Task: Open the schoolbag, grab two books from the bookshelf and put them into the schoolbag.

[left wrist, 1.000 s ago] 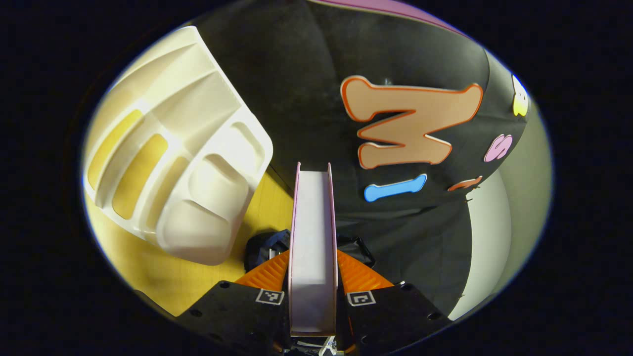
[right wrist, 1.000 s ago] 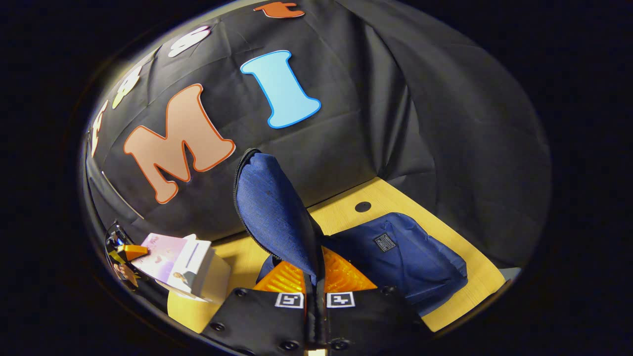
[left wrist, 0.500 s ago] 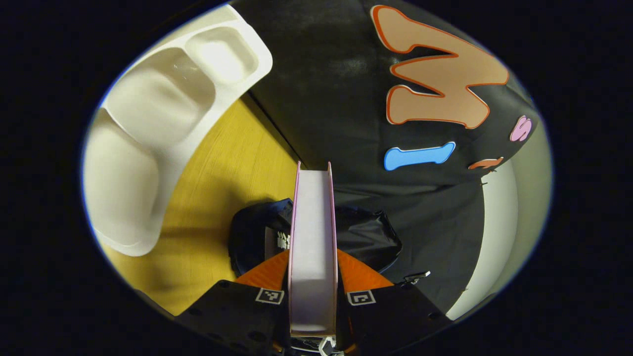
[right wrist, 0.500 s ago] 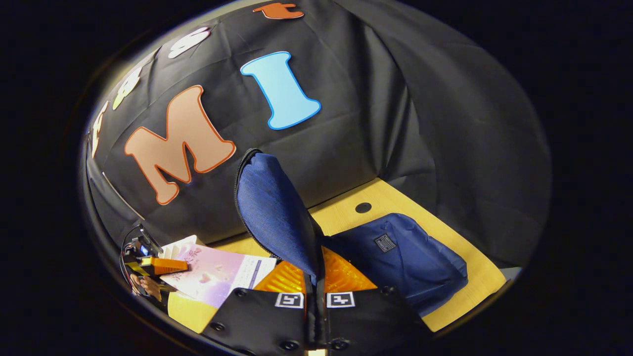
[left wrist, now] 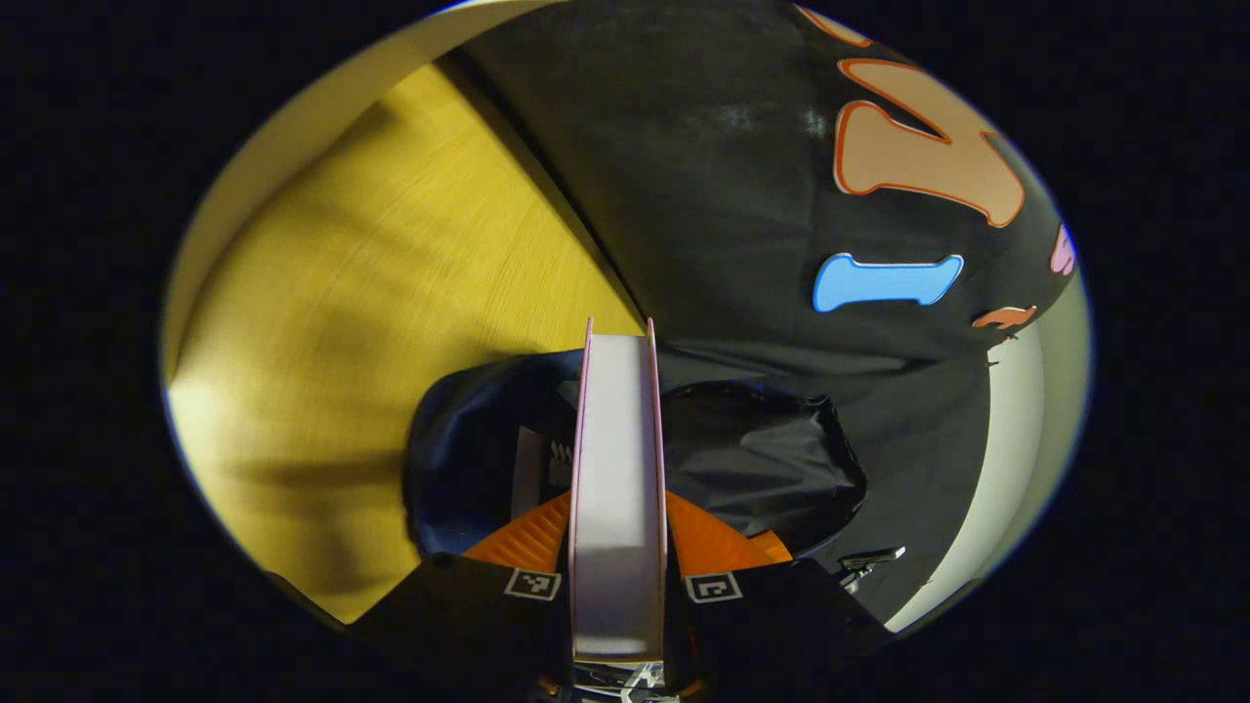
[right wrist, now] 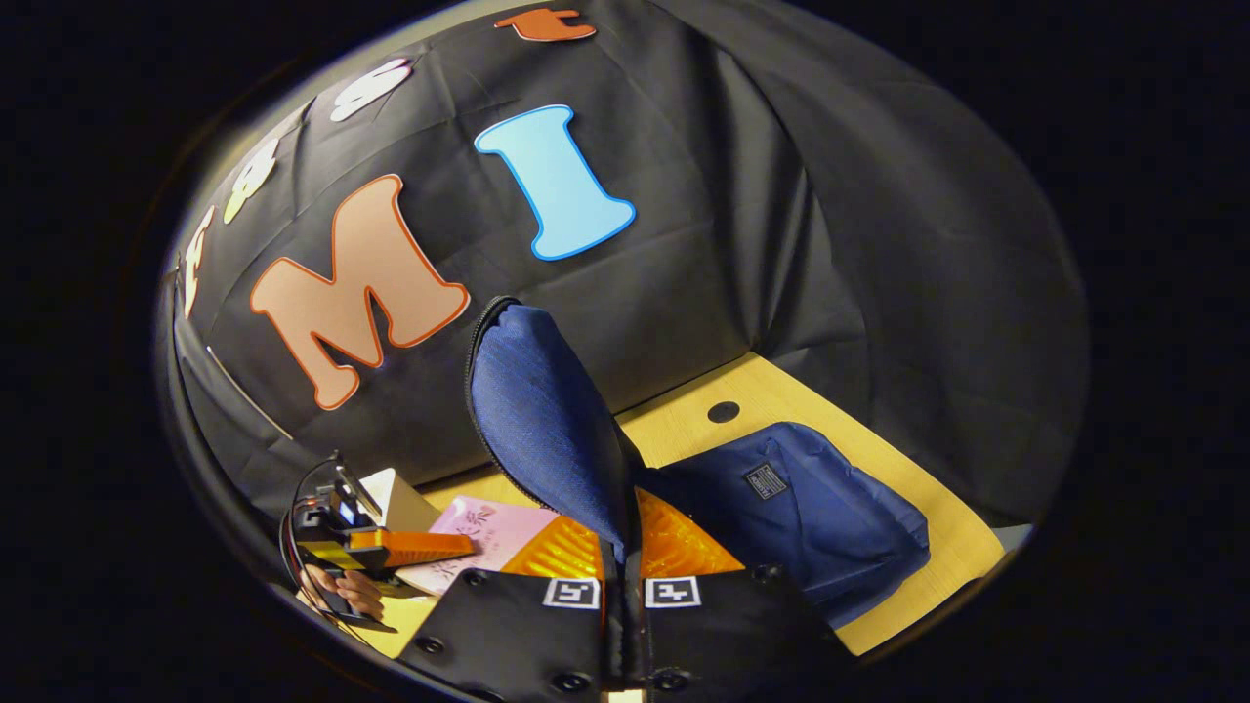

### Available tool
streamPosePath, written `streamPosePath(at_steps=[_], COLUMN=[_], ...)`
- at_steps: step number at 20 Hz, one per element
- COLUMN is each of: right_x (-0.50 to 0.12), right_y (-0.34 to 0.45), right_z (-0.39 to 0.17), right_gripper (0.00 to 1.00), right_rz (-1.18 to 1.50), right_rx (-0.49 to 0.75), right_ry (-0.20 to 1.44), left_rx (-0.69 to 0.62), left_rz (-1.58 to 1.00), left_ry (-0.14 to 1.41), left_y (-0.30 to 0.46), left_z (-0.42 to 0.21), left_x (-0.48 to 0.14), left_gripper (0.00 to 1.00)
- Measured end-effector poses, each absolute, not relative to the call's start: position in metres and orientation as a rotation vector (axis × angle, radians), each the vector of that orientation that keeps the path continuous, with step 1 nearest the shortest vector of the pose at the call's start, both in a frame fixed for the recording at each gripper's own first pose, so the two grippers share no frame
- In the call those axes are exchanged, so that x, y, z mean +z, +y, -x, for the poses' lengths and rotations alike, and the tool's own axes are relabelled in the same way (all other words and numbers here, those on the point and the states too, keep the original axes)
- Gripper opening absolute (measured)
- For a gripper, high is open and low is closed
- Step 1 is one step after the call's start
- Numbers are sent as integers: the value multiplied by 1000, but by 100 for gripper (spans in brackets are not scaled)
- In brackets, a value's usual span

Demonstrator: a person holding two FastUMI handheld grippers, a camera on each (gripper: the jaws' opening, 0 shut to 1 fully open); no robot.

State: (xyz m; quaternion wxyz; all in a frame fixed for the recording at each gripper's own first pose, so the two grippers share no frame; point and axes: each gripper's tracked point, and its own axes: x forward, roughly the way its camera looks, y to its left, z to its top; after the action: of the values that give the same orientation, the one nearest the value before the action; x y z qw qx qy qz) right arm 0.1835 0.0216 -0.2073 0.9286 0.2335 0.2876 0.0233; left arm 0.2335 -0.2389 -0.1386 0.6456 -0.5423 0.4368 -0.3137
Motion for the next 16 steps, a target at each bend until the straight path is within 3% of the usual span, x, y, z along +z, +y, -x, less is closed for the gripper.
streamPosePath(at_steps=[14,16], right_x=[-203,-203], right_y=[16,19], right_z=[-187,-188], right_gripper=[5,5], right_rz=[-484,-479], right_rx=[62,71], right_ry=[570,570], left_rx=[-645,-624], left_rz=[1390,1425], left_ry=[1034,1031], left_y=[-340,-350], left_z=[-222,-223], left_x=[-152,-154], left_gripper=[34,30])
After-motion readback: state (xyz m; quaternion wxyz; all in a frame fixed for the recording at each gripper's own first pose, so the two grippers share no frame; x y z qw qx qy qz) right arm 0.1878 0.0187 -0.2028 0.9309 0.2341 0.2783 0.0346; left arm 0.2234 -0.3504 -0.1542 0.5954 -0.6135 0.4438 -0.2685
